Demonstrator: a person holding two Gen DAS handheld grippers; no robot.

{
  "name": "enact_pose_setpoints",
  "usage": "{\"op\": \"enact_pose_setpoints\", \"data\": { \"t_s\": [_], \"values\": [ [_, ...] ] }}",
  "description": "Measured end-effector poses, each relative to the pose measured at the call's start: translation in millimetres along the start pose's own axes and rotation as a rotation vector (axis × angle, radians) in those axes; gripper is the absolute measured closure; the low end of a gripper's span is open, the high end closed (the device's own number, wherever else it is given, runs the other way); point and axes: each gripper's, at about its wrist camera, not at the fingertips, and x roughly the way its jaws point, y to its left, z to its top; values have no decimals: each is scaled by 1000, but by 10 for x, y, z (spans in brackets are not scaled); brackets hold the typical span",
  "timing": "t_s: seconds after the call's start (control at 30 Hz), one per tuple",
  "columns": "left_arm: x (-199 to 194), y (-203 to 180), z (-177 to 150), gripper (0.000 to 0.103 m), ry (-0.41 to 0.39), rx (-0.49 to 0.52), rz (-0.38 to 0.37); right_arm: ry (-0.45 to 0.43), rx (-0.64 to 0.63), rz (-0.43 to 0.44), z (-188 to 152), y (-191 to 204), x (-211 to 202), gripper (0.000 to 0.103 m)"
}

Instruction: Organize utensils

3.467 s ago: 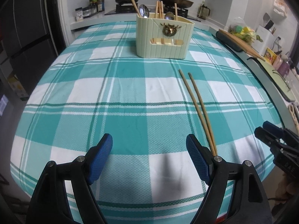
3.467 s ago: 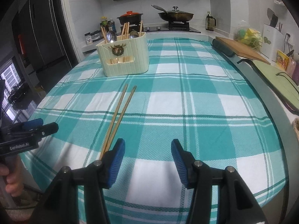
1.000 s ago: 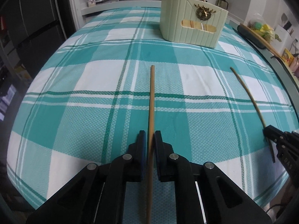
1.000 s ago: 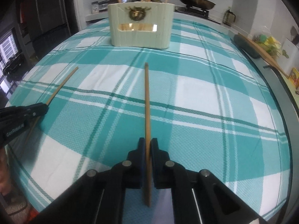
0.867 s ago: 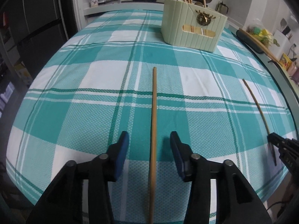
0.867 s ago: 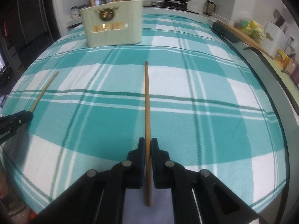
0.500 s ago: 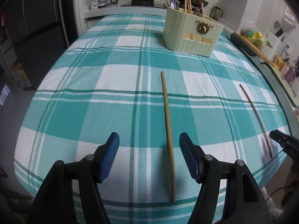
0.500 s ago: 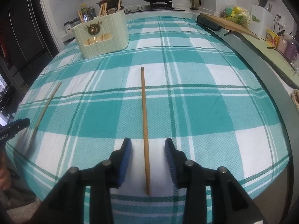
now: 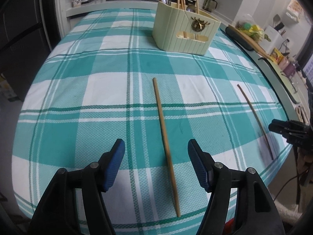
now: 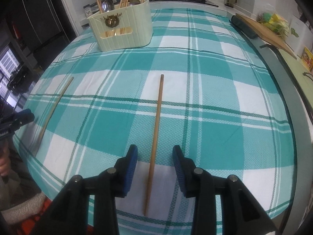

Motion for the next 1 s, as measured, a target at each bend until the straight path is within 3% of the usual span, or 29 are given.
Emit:
{"op": "enact_pose_setpoints", "data": {
  "t_s": [0.3, 0.67, 0.7, 0.8, 0.87, 1.0],
  "values": [
    [321, -19, 263, 34, 74, 61, 54, 59, -5, -18, 202, -32, 250, 65],
    [642, -74, 353, 39, 137, 117, 97, 119, -59, -32, 430, -41, 564, 65],
    [666, -79, 392, 41, 141, 125, 102, 117, -71, -35, 468, -36, 584, 65],
    [728, -90, 531, 62, 157, 140, 99, 113, -86, -26, 610, -48, 660, 66],
    [776, -112, 626, 83, 176, 143, 87, 122, -74, -12, 712, -67, 710, 68],
    [872, -201, 746, 96, 187, 164, 82, 122, -55, -15, 927, -108, 818, 88]
  ]
}}
